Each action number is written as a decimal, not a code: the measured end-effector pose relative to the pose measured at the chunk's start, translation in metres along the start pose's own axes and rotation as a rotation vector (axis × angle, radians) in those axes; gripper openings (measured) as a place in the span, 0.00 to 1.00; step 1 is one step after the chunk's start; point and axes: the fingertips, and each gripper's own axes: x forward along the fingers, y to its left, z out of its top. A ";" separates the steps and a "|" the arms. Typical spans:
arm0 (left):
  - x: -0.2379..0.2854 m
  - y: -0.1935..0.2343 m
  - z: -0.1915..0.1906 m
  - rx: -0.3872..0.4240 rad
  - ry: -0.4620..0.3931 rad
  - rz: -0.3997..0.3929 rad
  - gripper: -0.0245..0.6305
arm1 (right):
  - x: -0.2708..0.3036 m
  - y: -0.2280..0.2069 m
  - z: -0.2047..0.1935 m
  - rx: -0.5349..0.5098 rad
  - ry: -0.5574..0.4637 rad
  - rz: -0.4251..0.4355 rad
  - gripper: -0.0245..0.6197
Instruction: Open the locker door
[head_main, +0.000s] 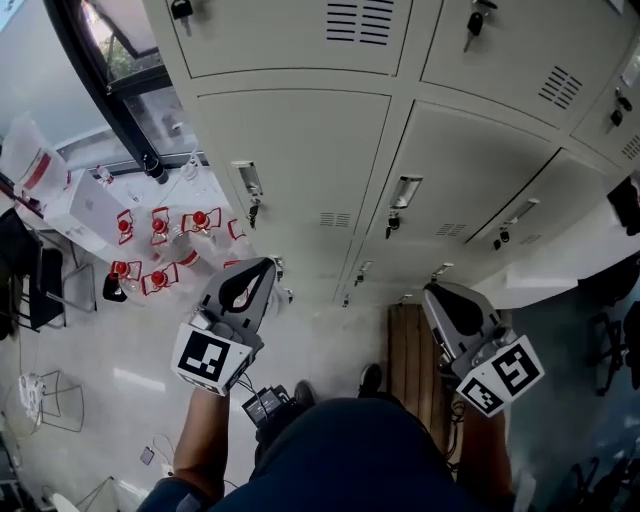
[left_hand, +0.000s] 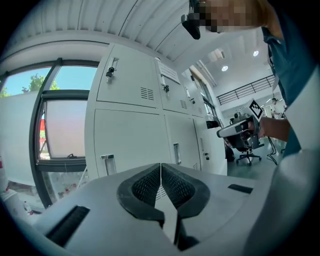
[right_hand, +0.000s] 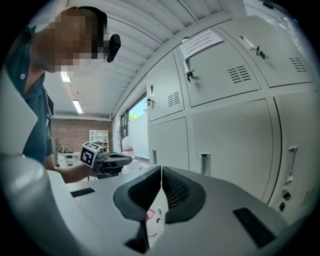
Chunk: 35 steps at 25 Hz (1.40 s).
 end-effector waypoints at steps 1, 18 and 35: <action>0.001 0.003 0.000 0.000 0.004 0.022 0.07 | 0.003 -0.002 -0.002 0.000 0.009 0.016 0.10; 0.043 0.090 -0.025 0.081 0.058 0.312 0.07 | 0.038 -0.039 -0.025 0.035 0.083 0.081 0.10; 0.091 0.163 -0.073 0.064 0.090 0.591 0.29 | 0.051 -0.068 -0.061 0.074 0.157 0.046 0.10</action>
